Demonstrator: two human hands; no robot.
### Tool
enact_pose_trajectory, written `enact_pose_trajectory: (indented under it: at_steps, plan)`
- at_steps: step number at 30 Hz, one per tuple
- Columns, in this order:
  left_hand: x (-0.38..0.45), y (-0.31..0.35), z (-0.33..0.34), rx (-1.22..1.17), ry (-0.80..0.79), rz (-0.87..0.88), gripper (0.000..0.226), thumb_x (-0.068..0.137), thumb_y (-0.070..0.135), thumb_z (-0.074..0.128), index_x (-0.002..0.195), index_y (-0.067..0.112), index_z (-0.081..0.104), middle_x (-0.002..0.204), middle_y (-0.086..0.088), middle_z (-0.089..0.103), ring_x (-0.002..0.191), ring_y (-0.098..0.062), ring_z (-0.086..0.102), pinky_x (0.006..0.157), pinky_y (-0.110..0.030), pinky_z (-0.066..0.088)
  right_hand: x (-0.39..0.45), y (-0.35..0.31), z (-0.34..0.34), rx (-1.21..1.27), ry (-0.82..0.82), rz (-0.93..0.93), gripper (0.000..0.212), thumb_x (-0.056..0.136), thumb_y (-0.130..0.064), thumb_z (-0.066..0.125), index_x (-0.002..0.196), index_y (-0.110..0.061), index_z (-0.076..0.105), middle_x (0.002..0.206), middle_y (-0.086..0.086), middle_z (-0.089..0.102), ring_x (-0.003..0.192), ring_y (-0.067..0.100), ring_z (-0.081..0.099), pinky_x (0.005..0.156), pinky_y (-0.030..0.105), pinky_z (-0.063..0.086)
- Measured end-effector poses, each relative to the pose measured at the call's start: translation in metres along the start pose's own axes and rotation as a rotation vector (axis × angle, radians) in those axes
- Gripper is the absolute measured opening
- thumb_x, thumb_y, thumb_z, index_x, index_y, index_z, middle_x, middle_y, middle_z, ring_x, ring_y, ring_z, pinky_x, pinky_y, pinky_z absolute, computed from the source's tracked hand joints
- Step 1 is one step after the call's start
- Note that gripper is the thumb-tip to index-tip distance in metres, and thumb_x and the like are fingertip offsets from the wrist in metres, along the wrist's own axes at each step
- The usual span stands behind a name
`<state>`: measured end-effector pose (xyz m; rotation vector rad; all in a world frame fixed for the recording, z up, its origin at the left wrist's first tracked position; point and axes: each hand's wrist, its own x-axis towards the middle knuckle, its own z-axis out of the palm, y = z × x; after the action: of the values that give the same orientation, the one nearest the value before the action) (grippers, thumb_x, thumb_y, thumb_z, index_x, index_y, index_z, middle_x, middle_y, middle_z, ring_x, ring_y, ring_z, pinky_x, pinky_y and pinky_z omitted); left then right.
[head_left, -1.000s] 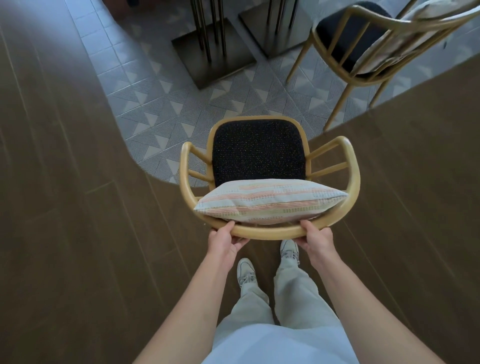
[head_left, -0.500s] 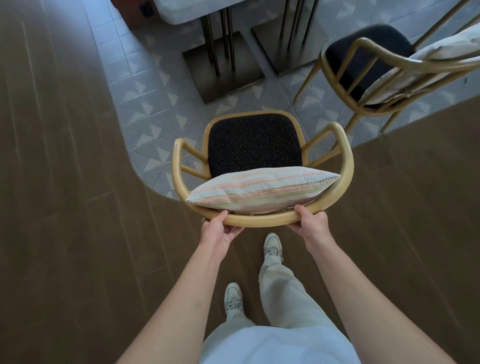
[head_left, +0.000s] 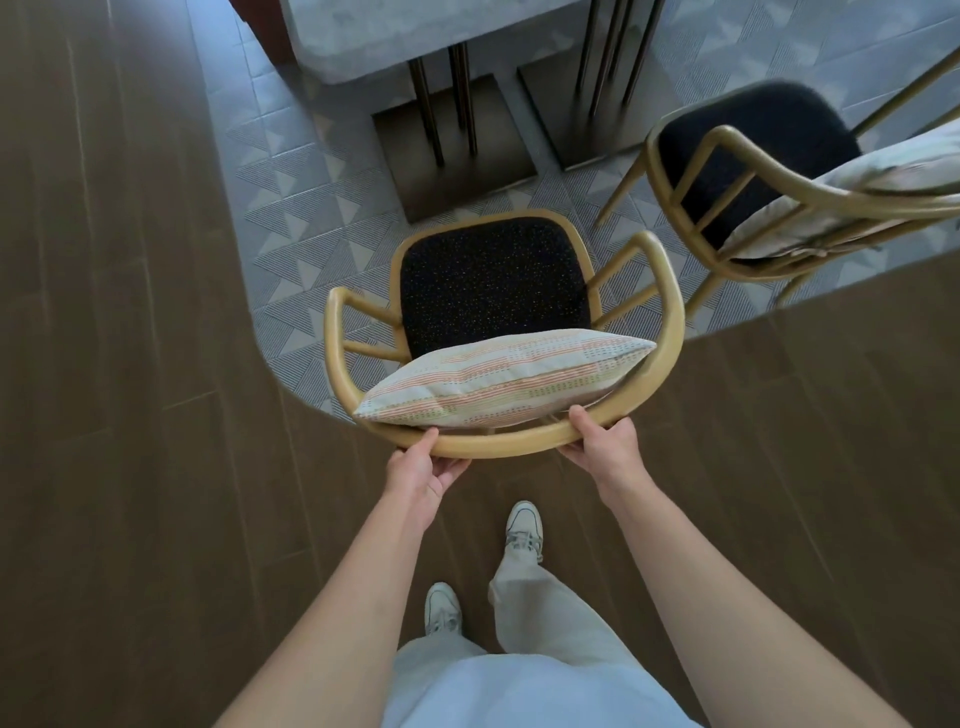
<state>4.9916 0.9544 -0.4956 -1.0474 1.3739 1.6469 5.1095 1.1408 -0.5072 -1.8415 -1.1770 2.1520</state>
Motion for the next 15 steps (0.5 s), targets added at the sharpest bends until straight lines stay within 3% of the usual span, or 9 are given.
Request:
enact_pose_trajectory:
  at_steps: [8, 12, 15]
  plan:
    - [-0.007, 0.0, 0.002, 0.06, 0.017, -0.002, 0.034, 0.1, 0.01, 0.059, 0.133, 0.005, 0.049, 0.122, -0.022, 0.065, 0.104, -0.035, 0.07, 0.078, -0.049, 0.062, -0.003, -0.002, -0.013, 0.057, -0.026, 0.052, 0.04, 0.096, -0.022, 0.066, 0.131, -0.011, 0.052, 0.124, 0.008, 0.065, 0.108, 0.026, 0.068, 0.085, 0.045, 0.061]
    - [-0.009, -0.001, 0.001, 0.074, 0.025, -0.004, 0.035, 0.098, 0.007, 0.062, 0.131, 0.002, 0.05, 0.12, -0.024, 0.066, 0.104, -0.036, 0.07, 0.082, -0.049, 0.06, -0.006, -0.006, -0.012, 0.117, -0.007, 0.077, 0.035, 0.098, -0.019, 0.062, 0.13, -0.007, 0.054, 0.123, 0.01, 0.066, 0.108, 0.026, 0.068, 0.077, 0.04, 0.063]
    - [-0.012, 0.001, 0.002, 0.029, -0.004, -0.042, 0.022, 0.098, 0.002, 0.061, 0.119, 0.002, 0.056, 0.118, -0.024, 0.065, 0.106, -0.036, 0.068, 0.081, -0.048, 0.059, -0.006, -0.006, -0.009, 0.154, 0.045, 0.088, 0.042, 0.096, -0.017, 0.065, 0.134, -0.007, 0.051, 0.123, 0.012, 0.064, 0.105, 0.027, 0.069, 0.073, 0.042, 0.064]
